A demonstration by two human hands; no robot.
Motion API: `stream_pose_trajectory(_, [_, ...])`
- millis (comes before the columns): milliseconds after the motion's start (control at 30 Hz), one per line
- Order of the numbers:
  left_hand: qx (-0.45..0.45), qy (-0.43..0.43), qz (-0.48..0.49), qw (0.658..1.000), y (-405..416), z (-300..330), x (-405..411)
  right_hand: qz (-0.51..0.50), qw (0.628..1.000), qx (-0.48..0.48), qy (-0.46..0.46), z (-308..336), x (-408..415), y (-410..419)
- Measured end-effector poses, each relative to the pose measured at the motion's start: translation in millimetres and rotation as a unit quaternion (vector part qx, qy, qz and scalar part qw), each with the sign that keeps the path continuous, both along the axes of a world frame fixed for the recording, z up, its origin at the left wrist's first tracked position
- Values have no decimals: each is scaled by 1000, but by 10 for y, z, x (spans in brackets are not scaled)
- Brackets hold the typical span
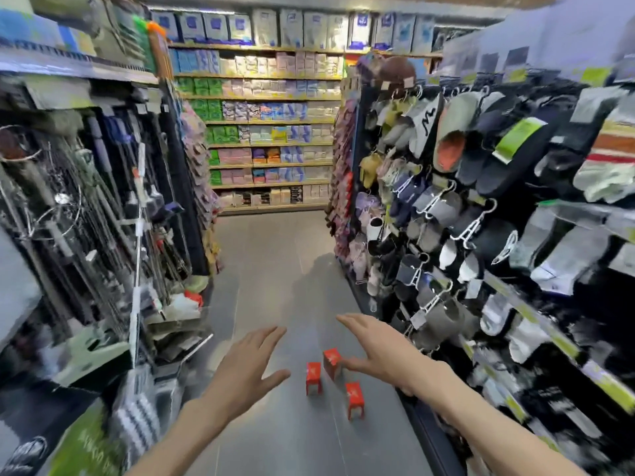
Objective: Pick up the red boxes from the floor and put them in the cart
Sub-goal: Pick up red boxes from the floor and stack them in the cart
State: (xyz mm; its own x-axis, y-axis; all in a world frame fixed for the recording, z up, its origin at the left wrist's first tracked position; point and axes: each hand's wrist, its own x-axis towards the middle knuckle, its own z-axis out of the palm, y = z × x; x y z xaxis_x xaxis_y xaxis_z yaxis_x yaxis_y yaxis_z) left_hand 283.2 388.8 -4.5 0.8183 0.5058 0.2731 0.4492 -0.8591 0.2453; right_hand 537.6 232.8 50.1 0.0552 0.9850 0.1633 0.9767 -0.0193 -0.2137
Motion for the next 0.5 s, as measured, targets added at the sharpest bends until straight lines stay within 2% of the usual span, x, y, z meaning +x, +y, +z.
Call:
stream_pose_trajectory(300, [-7, 13, -78, 997, 2181, -271, 944, -72, 997, -1, -5, -274, 779, 1748])
stream_pose_trajectory(500, [-2, 63, -199, 978, 3296, -366, 1908, -171, 985, -4, 24, -423, 1217, 2468])
